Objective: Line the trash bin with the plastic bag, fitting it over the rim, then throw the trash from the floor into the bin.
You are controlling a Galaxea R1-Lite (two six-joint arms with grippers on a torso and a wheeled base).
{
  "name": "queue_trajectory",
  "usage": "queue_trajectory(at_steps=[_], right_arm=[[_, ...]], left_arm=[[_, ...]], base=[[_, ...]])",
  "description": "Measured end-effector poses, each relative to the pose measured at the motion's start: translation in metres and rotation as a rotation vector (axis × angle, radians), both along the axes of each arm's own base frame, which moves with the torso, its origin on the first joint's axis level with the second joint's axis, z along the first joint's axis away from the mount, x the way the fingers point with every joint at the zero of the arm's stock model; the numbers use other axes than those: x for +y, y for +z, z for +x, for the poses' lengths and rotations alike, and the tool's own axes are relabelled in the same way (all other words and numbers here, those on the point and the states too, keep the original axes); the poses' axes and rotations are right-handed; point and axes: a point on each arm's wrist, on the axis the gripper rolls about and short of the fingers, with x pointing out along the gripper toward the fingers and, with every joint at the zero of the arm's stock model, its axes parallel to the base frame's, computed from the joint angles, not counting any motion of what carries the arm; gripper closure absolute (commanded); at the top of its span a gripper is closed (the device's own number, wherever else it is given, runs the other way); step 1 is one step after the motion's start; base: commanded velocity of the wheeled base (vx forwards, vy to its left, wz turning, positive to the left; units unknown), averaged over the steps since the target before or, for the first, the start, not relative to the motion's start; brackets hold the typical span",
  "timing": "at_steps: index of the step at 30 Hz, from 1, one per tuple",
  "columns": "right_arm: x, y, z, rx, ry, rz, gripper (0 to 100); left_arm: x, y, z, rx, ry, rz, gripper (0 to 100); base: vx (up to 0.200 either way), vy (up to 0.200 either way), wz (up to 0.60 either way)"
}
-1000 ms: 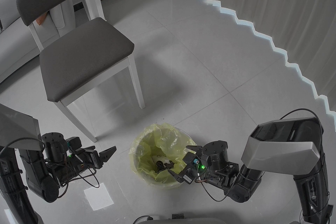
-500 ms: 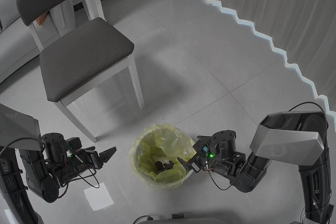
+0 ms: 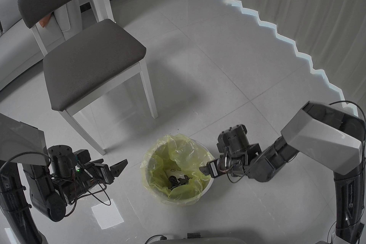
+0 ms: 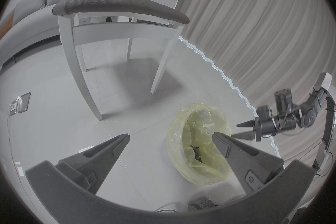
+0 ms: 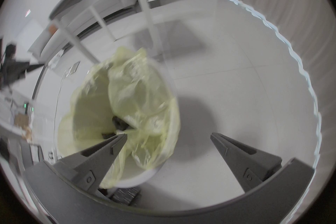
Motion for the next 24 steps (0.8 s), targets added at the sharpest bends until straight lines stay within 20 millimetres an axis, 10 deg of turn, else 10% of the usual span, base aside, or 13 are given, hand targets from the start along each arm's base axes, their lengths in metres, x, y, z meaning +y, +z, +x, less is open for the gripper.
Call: queue_trajectory(at_steps=[10, 24], right_arm=[[0.009, 0.046, 0.032, 0.029, -0.114, 0.176, 0], [0.019, 0.032, 0.049, 0.011, -0.049, 0.181, 0]], left_arm=[[-0.001, -0.004, 0.004, 0.005, 0.057, 0.023, 0], [-0.005, -0.014, 0.004, 0.040, 0.044, 0.028, 0]], base=[[0.000, 0.000, 0.00], [0.000, 0.000, 0.00]])
